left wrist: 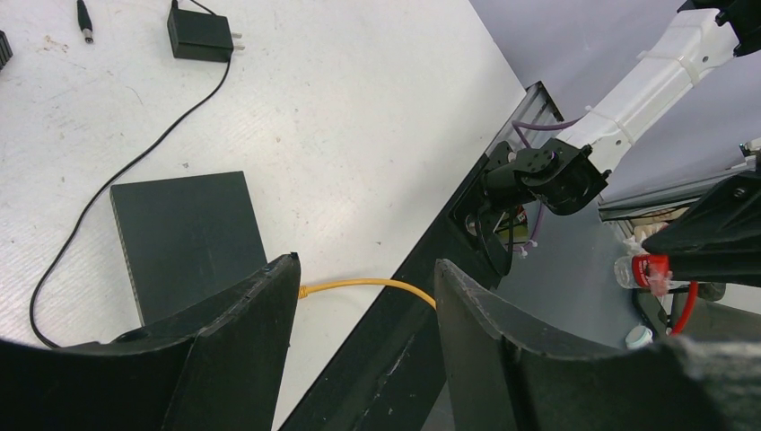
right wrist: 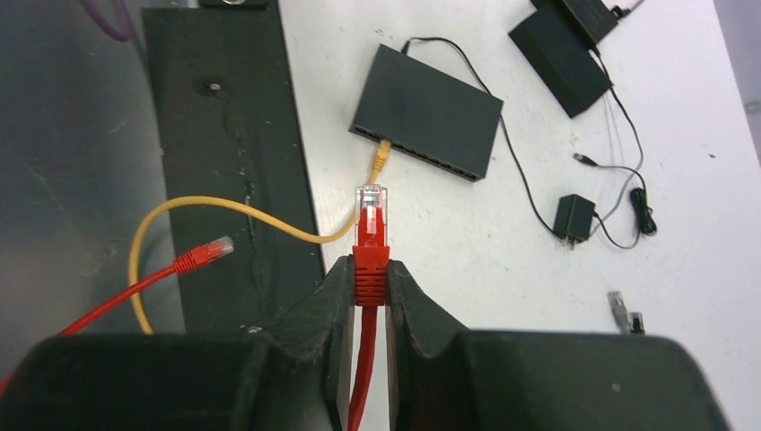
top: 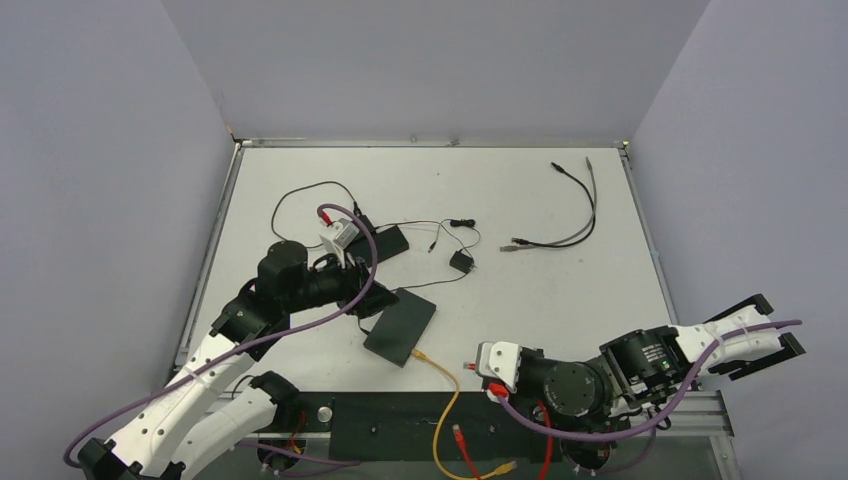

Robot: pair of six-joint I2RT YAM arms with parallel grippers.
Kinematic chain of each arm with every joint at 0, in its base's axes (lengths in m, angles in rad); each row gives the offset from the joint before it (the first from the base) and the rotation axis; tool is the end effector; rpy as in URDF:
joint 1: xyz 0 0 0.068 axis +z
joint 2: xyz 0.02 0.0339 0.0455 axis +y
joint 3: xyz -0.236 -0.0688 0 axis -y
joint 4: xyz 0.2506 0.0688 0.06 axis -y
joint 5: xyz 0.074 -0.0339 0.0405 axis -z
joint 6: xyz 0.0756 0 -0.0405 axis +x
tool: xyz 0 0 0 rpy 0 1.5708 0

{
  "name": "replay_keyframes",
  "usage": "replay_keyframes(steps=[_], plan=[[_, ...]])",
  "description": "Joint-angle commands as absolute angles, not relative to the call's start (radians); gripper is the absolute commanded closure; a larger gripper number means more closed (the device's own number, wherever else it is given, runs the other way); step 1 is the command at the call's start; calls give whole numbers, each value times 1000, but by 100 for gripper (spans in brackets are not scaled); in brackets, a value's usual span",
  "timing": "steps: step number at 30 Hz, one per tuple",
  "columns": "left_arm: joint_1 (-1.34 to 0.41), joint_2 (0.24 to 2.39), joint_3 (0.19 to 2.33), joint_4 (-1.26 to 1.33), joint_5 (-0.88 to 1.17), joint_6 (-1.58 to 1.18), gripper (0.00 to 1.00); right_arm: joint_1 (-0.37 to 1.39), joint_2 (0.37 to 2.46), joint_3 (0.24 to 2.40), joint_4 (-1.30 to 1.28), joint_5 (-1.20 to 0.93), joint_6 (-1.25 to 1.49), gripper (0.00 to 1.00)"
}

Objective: Insert the plug into the switch port
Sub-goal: Insert the connector into the switch port.

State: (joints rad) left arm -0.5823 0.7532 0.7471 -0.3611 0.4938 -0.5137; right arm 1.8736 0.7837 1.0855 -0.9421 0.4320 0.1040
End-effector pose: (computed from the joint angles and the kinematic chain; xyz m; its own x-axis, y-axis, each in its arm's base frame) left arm 0.1724 -0.1564 0.2829 -0.6807 -0.0699 -0.7293 0.5962 0.5256 -0.6068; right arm -0.0260 0.1895 0.3266 0.0768 -0.5620 -0.8235 -0.9802 0.1086 -0.1655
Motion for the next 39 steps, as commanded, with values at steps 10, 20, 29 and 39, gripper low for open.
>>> replay_keyframes(steps=[10, 20, 29, 39], plan=[[-578, 773, 751, -270, 511, -518, 46, 1792, 780, 907, -648, 572, 11, 100], [-578, 788, 748, -252, 511, -529, 46, 1638, 787, 746, -314, 383, -45, 100], [-578, 801, 719, -230, 445, -537, 46, 1555, 868, 570, -120, 425, 75, 100], [-578, 834, 640, -198, 208, -564, 42, 1456, 1011, 488, 23, 480, 138, 100]])
